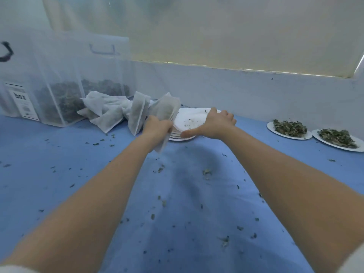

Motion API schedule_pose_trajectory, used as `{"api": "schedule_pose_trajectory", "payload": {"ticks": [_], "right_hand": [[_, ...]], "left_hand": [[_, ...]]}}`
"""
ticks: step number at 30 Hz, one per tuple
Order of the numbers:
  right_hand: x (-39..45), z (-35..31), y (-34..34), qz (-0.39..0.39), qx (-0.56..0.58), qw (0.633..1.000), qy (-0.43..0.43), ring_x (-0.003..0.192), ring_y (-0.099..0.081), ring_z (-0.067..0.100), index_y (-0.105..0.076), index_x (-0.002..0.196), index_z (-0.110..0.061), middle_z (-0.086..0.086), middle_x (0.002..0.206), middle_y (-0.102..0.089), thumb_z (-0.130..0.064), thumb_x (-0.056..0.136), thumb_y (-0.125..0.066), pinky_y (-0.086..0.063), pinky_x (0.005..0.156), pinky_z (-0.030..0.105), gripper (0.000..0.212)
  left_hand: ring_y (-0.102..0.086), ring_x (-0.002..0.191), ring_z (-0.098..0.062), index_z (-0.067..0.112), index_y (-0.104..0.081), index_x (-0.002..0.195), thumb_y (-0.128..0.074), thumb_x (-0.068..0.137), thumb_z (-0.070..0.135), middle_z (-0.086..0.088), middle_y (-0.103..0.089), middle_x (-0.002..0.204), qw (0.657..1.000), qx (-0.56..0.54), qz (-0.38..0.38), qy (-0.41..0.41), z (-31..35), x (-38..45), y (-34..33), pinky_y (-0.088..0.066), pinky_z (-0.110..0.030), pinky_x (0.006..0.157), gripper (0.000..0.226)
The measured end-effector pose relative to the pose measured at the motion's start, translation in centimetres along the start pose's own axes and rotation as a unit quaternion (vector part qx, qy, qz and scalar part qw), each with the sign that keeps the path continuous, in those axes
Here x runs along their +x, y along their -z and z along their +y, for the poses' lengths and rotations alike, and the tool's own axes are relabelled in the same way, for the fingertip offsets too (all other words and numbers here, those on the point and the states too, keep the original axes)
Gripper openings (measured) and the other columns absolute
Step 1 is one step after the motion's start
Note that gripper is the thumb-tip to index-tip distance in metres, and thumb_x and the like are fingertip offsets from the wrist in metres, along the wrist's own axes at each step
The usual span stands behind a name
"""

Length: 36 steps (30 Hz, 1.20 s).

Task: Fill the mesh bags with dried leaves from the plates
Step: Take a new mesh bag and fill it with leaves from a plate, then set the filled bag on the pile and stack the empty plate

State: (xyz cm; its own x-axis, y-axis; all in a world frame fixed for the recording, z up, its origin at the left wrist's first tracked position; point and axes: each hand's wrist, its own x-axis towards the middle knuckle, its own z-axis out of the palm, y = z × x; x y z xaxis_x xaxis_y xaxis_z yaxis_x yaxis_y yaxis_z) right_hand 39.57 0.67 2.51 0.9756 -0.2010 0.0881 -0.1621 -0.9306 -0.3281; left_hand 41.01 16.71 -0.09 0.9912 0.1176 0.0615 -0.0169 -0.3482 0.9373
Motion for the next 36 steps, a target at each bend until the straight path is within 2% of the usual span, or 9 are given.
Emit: {"api": "schedule_pose_trajectory", "payload": {"ticks": [3,7,12,16,18,22,27,31,36], "right_hand": [[3.7,-0.4,-1.0,-0.006,-0.024,1.0,0.001,0.123,-0.031,0.03,-0.029,0.138,-0.012,0.015,0.13,-0.037,-0.085,0.038,-0.066,-0.025,0.086,0.033,0.13],[7.9,-1.1,-2.1,-0.008,-0.019,1.0,0.011,0.123,-0.031,0.03,-0.029,0.139,-0.013,0.013,0.13,-0.037,-0.085,0.037,-0.066,-0.028,0.093,0.034,0.13],[11.0,-2.6,-3.8,-0.025,-0.023,0.999,0.034,0.125,-0.032,0.029,-0.03,0.138,-0.015,0.011,0.132,-0.039,-0.085,0.041,-0.065,-0.025,0.085,0.032,0.124],[11.3,-2.6,-5.6,-0.021,-0.038,0.998,0.053,0.136,-0.025,0.03,-0.028,0.143,-0.016,0.009,0.142,-0.036,-0.087,0.05,-0.058,-0.023,0.11,0.04,0.121],[10.8,-2.4,-6.0,0.001,-0.051,0.996,0.075,0.137,-0.023,0.027,-0.027,0.144,-0.016,0.008,0.144,-0.034,-0.087,0.055,-0.054,-0.018,0.113,0.042,0.117],[8.7,-2.5,-5.5,0.009,-0.085,0.989,0.124,0.14,-0.016,0.025,-0.025,0.146,-0.015,0.008,0.151,-0.025,-0.084,0.064,-0.05,-0.014,0.115,0.04,0.11],[3.0,-2.8,-3.5,0.01,-0.056,0.987,0.152,0.142,-0.014,0.025,-0.025,0.146,-0.013,0.007,0.153,-0.022,-0.078,0.074,-0.045,-0.013,0.113,0.039,0.099],[-2.9,-1.4,-0.7,0.007,-0.042,0.987,0.155,0.134,-0.025,0.024,-0.032,0.141,-0.015,0.005,0.146,-0.031,-0.076,0.075,-0.047,-0.022,0.107,0.041,0.091],[-9.8,3.1,2.8,0.008,-0.022,0.991,0.129,0.129,-0.033,0.025,-0.036,0.138,-0.016,0.006,0.137,-0.04,-0.072,0.076,-0.051,-0.026,0.103,0.04,0.085]], "left_hand": [[-0.049,0.085,-0.025,0.01,-0.046,0.083,-0.057,0.079,0.016,-0.009,-0.053,0.091,0.999,0.024,0.023,0.007,-1.0,4.4,-1.1,-0.04,-0.03,0.071,0.014],[-0.048,0.113,-0.032,0.005,-0.029,0.137,-0.046,0.091,0.021,-0.015,-0.048,0.128,0.995,0.085,0.046,-0.005,-1.6,9.5,-0.9,-0.042,-0.038,0.09,0.052],[-0.045,0.117,-0.034,0.001,-0.031,0.131,-0.044,0.095,0.02,-0.018,-0.043,0.132,0.971,0.217,0.076,-0.059,-3.1,13.3,-0.2,-0.04,-0.037,0.089,0.043],[-0.013,0.14,-0.026,-0.005,-0.022,0.139,-0.049,0.092,0.019,-0.011,-0.006,0.154,0.949,0.294,0.111,-0.037,-4.8,13.9,-0.5,-0.018,-0.032,0.11,0.059],[-0.011,0.139,-0.027,-0.004,-0.023,0.14,-0.052,0.091,0.031,-0.011,-0.004,0.154,0.942,0.312,0.122,-0.021,-5.1,13.4,-0.5,-0.018,-0.035,0.11,0.067],[-0.025,0.13,-0.033,0.002,-0.032,0.136,-0.064,0.08,0.042,-0.018,-0.026,0.142,0.938,0.328,0.105,0.035,-3.8,11.3,-0.1,-0.029,-0.036,0.102,0.075],[-0.041,0.12,-0.033,0.003,-0.038,0.127,-0.067,0.078,0.027,-0.018,-0.037,0.131,0.959,0.269,0.083,0.017,-1.3,5.4,-0.1,-0.041,-0.035,0.09,0.062],[-0.051,0.109,-0.034,-0.004,-0.047,0.119,-0.047,0.086,0.006,-0.021,-0.051,0.123,0.973,0.219,0.053,-0.05,0.5,-1.1,-0.8,-0.042,-0.037,0.081,0.035],[-0.052,0.105,-0.026,0.005,-0.045,0.124,-0.047,0.087,0.006,-0.01,-0.053,0.12,0.98,0.18,-0.01,-0.08,2.9,-9.0,-2.7,-0.043,-0.032,0.079,0.037]]}}
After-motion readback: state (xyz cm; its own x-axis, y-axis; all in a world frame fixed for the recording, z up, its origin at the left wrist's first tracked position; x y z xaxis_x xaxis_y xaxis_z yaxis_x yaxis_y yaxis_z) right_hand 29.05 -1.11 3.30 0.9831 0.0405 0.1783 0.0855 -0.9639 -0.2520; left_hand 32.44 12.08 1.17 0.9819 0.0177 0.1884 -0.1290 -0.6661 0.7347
